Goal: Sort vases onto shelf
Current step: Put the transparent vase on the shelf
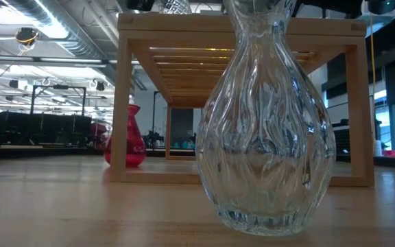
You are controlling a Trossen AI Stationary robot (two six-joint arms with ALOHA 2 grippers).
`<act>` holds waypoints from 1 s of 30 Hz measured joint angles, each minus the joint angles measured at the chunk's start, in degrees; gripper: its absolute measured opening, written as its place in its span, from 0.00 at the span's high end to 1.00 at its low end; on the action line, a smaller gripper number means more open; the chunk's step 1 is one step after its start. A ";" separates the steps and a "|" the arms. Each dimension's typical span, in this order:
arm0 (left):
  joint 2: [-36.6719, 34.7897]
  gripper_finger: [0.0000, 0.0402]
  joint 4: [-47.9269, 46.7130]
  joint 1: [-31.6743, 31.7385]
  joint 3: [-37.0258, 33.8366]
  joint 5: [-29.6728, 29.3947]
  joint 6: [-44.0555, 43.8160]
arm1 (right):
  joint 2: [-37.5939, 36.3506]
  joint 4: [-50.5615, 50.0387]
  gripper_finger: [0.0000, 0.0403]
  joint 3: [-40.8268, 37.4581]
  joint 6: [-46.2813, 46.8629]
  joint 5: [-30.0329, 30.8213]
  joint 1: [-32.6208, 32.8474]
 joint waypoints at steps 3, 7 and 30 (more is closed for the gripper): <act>0.00 0.89 -0.02 0.38 -0.04 0.99 -0.13 | 0.00 -0.11 0.34 0.00 -0.19 -1.08 0.00; 0.00 0.84 0.05 0.31 -0.07 1.06 -0.69 | 0.00 -0.04 0.34 0.00 -0.24 -2.25 0.00; 0.00 0.61 -0.02 0.31 0.22 -3.15 -7.72 | 0.02 -0.07 0.34 0.00 -0.28 -5.07 -0.04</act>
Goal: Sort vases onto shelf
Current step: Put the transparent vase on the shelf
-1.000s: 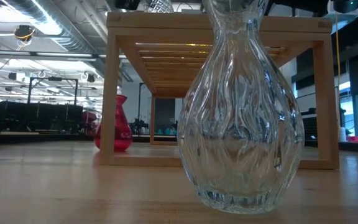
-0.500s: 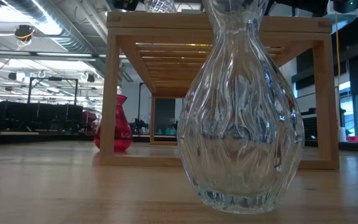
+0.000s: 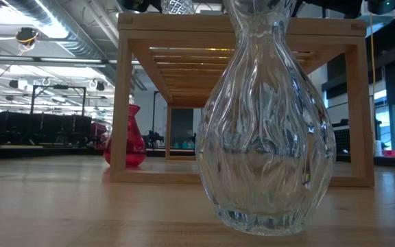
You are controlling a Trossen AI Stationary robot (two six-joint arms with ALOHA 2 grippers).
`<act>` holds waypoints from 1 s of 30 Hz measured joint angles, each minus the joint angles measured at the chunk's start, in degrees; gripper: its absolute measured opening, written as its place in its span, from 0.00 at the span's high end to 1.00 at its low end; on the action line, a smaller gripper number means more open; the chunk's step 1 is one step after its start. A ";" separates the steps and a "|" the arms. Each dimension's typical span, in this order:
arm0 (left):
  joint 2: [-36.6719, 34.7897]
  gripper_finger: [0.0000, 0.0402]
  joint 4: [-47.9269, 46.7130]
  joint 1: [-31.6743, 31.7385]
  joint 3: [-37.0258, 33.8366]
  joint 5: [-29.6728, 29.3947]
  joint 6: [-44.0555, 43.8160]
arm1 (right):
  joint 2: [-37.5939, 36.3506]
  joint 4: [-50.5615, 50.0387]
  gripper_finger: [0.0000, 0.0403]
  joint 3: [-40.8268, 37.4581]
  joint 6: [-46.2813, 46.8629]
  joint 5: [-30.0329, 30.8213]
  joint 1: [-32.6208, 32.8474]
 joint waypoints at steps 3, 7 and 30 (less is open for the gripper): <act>0.00 0.61 -0.15 0.00 2.65 -0.87 0.07 | 0.00 0.00 0.34 0.00 0.02 -0.38 0.02; -0.07 0.61 -0.51 0.00 7.55 -4.23 0.07 | 0.00 0.00 0.34 0.00 0.02 -0.38 0.02; 0.46 0.99 7.41 -4.37 -9.75 0.11 -1.85 | -0.61 0.01 0.34 0.02 1.14 -4.22 0.04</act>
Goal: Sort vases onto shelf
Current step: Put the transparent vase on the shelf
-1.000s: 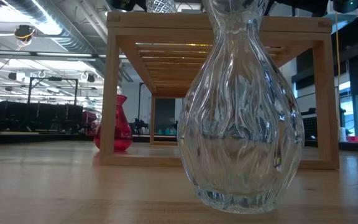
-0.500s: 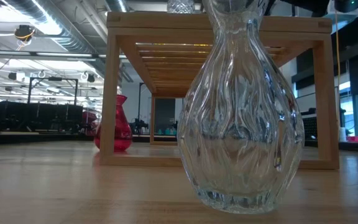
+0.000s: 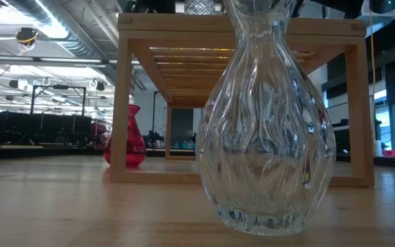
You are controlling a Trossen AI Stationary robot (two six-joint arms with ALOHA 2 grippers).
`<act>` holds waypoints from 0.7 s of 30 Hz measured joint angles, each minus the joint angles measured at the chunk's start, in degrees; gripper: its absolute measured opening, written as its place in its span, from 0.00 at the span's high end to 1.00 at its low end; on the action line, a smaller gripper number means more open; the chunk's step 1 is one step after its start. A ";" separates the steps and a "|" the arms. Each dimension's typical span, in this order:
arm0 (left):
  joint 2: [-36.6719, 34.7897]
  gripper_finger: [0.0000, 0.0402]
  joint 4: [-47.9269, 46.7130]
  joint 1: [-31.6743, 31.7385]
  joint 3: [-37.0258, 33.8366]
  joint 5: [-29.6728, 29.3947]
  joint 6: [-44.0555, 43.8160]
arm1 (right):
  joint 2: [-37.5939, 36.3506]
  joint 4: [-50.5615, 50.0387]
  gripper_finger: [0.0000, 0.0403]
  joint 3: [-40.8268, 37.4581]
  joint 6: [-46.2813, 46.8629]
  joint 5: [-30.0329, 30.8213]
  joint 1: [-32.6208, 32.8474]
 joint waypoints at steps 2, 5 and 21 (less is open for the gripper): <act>-0.10 0.99 2.36 0.02 -1.02 -0.87 -1.08 | 0.00 -0.03 0.34 0.00 0.00 -0.05 0.00; -0.11 1.00 2.99 0.00 -1.45 -2.65 -2.38 | 0.00 -0.01 0.34 0.00 0.00 -0.33 0.00; -0.13 1.00 9.12 -0.02 -1.43 -6.81 -3.63 | 0.00 -0.03 0.34 0.00 -0.07 -0.69 -0.04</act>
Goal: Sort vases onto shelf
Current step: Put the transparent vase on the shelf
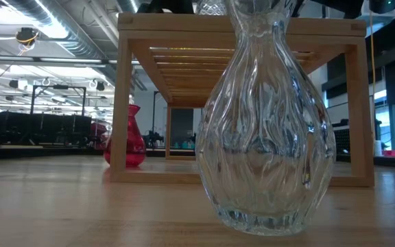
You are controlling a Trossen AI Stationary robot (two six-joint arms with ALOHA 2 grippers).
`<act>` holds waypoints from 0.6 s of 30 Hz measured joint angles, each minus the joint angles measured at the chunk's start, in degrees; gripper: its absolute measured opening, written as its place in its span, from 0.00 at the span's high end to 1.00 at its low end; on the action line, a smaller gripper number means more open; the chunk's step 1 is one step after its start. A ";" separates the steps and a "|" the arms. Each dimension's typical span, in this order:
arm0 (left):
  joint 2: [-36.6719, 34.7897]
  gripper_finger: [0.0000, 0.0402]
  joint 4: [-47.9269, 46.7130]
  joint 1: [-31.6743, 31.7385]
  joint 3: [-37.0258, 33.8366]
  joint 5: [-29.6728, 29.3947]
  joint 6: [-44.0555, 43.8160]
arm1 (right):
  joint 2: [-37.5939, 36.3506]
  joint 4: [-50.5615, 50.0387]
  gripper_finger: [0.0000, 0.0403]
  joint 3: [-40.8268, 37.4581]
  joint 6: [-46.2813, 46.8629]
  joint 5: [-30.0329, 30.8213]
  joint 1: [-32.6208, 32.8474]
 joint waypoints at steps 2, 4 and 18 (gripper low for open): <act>0.00 1.00 -0.01 0.02 0.00 -0.35 0.01 | 0.00 0.00 0.34 0.00 -0.14 0.01 0.00; 0.00 1.00 0.32 0.02 0.00 -0.74 0.16 | 0.00 -0.02 0.34 0.00 -0.41 0.01 0.00; 0.00 1.00 3.67 0.02 0.00 -0.82 1.52 | 0.00 -0.01 0.34 0.00 -0.71 0.01 0.00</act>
